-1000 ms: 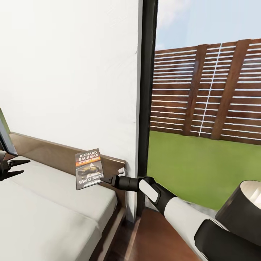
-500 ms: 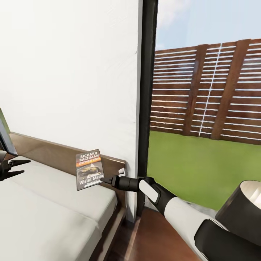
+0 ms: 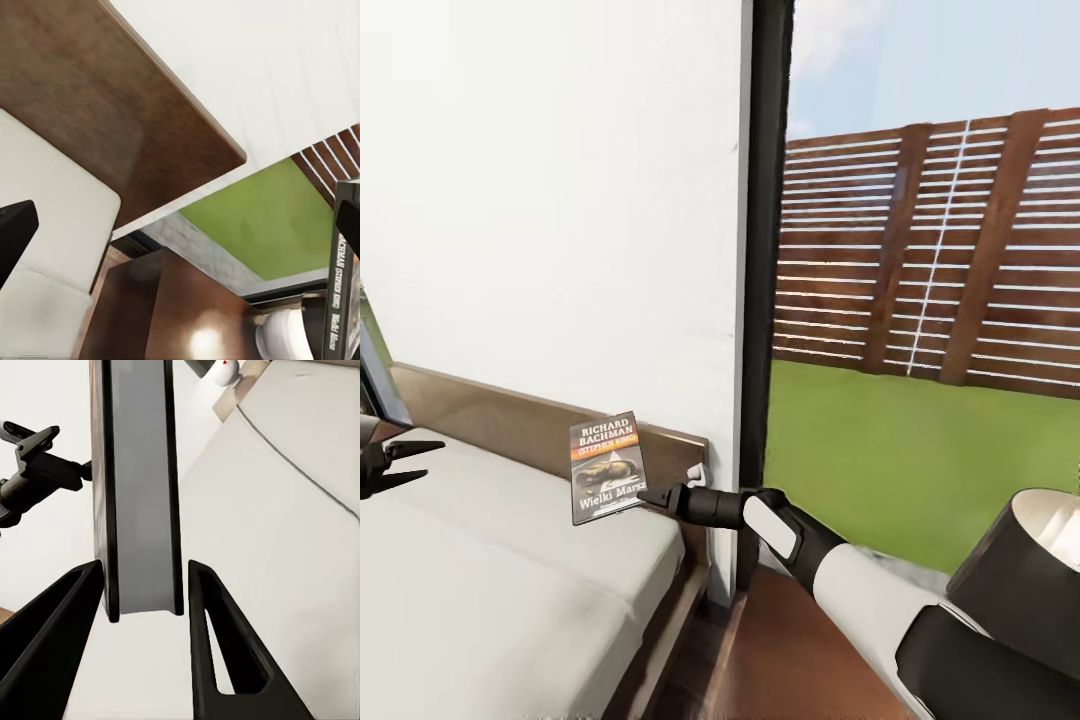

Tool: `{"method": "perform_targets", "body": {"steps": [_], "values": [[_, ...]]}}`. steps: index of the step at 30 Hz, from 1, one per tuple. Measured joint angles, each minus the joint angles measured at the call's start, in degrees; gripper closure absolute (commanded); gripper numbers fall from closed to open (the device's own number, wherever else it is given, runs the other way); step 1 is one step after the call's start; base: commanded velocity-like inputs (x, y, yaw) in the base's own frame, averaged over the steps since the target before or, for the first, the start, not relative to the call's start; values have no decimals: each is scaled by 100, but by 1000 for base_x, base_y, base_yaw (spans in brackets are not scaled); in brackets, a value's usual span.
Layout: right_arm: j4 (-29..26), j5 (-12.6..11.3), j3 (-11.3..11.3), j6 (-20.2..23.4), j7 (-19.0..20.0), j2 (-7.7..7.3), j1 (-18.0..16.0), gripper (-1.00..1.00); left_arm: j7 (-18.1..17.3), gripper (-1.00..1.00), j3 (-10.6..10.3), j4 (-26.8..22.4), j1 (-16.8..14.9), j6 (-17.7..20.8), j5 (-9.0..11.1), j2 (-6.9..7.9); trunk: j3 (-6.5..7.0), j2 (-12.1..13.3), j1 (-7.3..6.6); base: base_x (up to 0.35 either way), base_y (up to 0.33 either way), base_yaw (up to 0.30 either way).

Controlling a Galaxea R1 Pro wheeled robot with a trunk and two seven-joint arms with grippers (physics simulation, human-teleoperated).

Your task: In the bedroom, move the book from the bed onto either nightstand, and place the two sandals side by side next to the bed.

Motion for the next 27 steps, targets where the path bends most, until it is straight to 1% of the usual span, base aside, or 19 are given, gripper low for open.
{"method": "perform_targets", "body": {"steps": [19,27], "values": [[10,15,5,-13,-13,0,0,100,4,-100,1,0,0,-3,0,-4,0,0,1,-163,0,1],[18,22,7,-16,-17,0,1,100,-3,-100,-1,0,0,0,1,-8,0,0,1,-205,0,130]]}}
